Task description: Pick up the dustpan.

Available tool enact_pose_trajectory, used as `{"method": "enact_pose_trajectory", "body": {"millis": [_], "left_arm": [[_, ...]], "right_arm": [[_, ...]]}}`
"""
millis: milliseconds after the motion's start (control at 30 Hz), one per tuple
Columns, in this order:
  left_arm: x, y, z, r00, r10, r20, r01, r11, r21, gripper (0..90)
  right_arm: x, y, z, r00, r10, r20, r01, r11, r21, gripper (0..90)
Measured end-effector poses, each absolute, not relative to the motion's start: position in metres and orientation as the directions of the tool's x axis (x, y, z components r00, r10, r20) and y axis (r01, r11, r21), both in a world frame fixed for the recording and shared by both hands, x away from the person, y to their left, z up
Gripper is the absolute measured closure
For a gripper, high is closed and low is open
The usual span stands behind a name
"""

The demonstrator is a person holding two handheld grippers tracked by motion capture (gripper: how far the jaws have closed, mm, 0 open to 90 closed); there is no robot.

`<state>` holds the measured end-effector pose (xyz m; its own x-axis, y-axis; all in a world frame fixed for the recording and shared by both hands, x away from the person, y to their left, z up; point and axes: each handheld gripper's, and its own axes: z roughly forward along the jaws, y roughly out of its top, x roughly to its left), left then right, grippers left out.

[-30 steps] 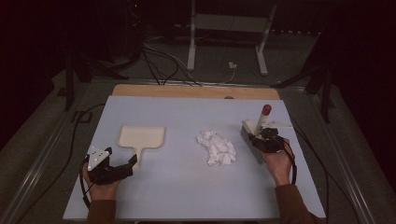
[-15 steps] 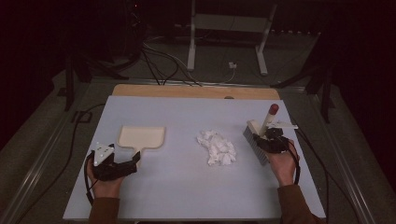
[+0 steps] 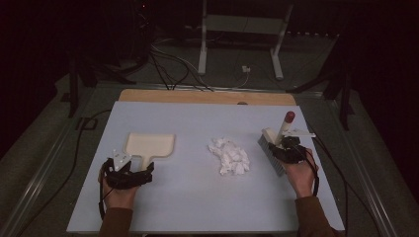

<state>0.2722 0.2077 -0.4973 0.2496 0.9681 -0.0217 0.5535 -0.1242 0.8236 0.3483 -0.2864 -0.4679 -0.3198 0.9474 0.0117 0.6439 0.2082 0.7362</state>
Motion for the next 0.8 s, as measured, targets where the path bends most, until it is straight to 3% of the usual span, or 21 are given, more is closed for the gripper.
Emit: {"method": "enact_pose_trajectory", "body": {"millis": [200,333,467,633,800], "left_arm": [[0.278,0.202,-0.504,0.25,0.968,-0.008,0.593,-0.146,0.792,0.9],[0.282,0.203,-0.505,0.229,0.973,-0.006,0.636,-0.145,0.758,6.0],[0.287,0.204,-0.509,0.213,0.977,-0.01,0.671,-0.139,0.729,16.6],[0.295,0.198,-0.512,0.204,0.979,-0.007,0.696,-0.14,0.704,22.2],[0.302,0.192,-0.513,0.163,0.987,0.009,0.724,-0.126,0.678,36.2]], "right_arm": [[0.347,-0.287,-0.468,-0.317,0.948,0.007,0.644,0.21,0.736,66.8],[0.346,-0.286,-0.468,-0.319,0.948,0.001,0.641,0.216,0.736,66.8],[0.346,-0.285,-0.468,-0.321,0.947,-0.005,0.64,0.221,0.736,66.8],[0.346,-0.285,-0.469,-0.321,0.947,-0.005,0.64,0.221,0.736,66.8],[0.346,-0.286,-0.469,-0.321,0.947,-0.001,0.641,0.218,0.736,66.8]]}}
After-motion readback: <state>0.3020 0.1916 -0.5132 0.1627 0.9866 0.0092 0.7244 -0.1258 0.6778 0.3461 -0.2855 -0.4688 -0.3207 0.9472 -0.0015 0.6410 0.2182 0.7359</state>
